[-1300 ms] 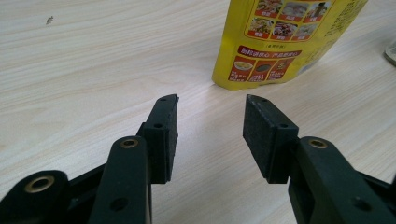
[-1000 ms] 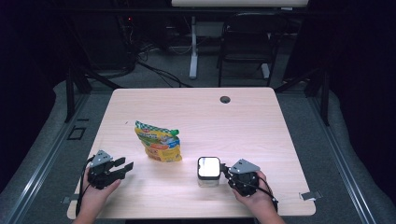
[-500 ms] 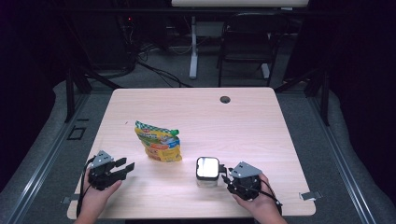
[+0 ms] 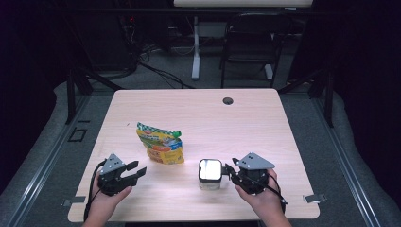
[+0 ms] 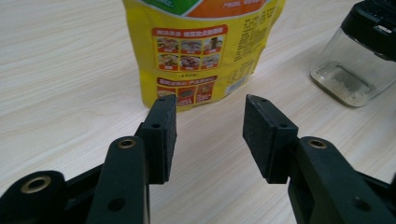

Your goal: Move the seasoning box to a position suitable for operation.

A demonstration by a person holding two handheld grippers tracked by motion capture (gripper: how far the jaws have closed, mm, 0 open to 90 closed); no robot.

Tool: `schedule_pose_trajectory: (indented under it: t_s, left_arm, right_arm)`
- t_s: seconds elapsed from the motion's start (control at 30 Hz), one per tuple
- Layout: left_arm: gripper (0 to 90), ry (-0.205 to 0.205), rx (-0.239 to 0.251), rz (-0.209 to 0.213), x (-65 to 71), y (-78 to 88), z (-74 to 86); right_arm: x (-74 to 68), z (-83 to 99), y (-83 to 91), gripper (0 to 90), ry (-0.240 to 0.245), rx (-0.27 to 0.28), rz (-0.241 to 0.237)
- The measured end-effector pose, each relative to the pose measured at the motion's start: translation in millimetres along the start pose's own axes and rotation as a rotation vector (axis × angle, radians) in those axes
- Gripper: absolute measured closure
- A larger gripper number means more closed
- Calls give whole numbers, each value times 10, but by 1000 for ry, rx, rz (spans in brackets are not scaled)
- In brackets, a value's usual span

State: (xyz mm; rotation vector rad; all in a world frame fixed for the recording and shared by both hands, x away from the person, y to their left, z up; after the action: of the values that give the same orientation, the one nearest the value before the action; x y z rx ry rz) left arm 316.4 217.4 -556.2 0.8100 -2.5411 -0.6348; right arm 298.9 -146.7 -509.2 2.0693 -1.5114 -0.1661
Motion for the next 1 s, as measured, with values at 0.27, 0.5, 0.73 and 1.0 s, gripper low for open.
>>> schedule_pose_trajectory:
  t_s: [0.27,0.5,0.73,1.0]
  left_arm:
    - [533,10,-5,36,88,-77,-48]
    - [624,-5,-59,102,283,-280,-182]
    - [688,-52,-89,154,564,-674,-361]
    - [727,-75,-107,183,705,-888,-443]
  right_arm:
    - [65,125,-135,679,-90,-58,6]
    - [82,115,-130,713,-149,-84,-12]
    - [-71,98,-176,766,-141,-125,-39]
    - [-96,136,-238,752,-186,-145,-77]
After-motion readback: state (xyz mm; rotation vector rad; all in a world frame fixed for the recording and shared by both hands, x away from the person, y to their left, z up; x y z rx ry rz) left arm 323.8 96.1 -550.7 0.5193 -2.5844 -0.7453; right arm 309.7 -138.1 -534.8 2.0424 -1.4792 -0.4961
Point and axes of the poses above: each handheld gripper's, and its own axes: y roughly backward along the jaws, z roughly out of its underside, x roughly to its right, the point moved 5 cm from there along -y, roughly forward along the jaws, and after that the axes turned 15 degrees about z, right-handed, at the moved point
